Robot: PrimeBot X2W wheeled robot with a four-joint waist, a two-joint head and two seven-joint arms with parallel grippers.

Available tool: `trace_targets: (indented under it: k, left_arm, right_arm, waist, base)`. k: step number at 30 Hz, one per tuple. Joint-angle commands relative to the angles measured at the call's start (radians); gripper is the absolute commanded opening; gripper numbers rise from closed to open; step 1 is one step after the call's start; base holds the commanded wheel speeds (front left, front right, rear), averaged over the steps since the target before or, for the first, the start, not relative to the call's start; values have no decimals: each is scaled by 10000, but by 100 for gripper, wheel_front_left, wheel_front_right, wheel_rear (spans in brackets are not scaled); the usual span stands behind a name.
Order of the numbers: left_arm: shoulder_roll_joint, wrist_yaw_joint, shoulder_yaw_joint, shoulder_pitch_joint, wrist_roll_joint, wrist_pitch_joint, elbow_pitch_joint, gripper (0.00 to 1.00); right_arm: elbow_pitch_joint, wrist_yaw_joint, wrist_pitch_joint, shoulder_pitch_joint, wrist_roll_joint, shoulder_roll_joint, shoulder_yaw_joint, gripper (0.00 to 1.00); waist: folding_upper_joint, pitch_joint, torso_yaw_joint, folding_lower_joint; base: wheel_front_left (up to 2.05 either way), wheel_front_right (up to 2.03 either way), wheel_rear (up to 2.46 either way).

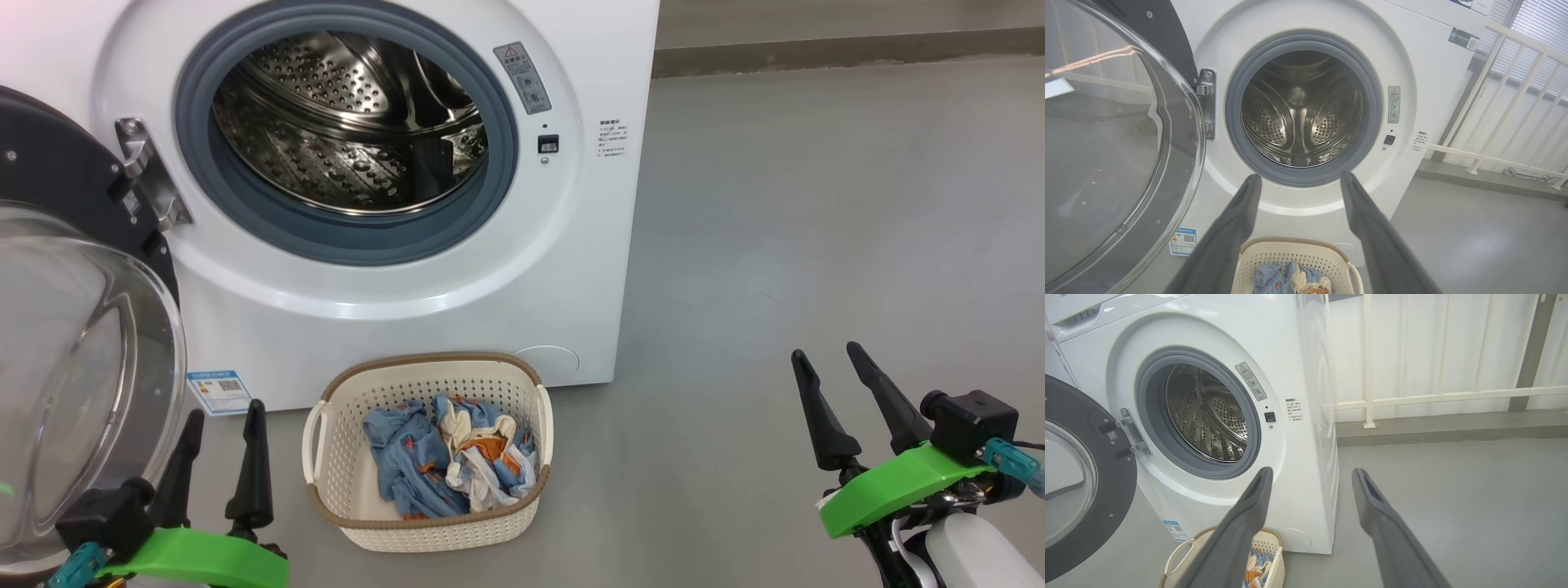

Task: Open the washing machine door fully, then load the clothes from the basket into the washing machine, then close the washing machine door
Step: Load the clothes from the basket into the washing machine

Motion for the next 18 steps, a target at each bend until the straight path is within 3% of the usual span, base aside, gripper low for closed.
trace_targets:
  k: [1,12,18]
  left_arm:
    - [188,-55,416,-150,105,-66,-291,100]
    - [177,-171,425,-111,187,-66,-300,100]
    - [191,-136,399,-121,206,-66,-294,100]
  right_arm:
    - [-241,58,-122,-250,-4,-111,88,100]
    - [-244,58,-122,-226,46,-129,121,100]
    - [-257,58,-122,-210,68,-149,132,100]
  waist:
    - [0,2,5,0]
    - [0,33,16,0]
    - [0,53,25,0]
  base:
    - [0,0,0]
    - [4,-4,0]
    - [77,-77,0]
